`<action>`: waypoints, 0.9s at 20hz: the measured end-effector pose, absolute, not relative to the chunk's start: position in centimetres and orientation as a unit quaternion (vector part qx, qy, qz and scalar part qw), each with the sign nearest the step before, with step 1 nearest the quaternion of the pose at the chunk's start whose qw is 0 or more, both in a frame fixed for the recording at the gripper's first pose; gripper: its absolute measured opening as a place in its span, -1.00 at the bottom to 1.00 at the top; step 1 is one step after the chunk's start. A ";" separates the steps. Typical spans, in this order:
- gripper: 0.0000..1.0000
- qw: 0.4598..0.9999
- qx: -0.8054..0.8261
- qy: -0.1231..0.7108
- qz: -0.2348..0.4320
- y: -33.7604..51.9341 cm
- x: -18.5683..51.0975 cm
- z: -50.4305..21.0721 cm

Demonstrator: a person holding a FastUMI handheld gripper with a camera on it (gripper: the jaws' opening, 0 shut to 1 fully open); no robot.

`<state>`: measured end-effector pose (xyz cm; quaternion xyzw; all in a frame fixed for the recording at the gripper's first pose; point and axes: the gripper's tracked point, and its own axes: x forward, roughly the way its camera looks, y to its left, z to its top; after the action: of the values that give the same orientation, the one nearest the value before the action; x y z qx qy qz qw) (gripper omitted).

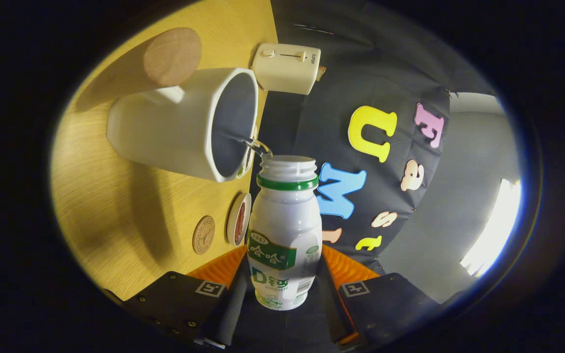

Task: Take the bottle from table, then pour the juice into the cup, finally place the bottle on the coaster

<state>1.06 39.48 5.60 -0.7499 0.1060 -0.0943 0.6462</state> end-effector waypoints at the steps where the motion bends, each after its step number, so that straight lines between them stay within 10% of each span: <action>1: 0.42 0.646 -0.750 0.106 -0.093 39.5 1.0 5.5; 18: 0.42 0.628 -0.765 0.101 -0.102 40.1 0.7 6.3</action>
<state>0.72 40.11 6.27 -0.7646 0.1008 -0.1023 0.6283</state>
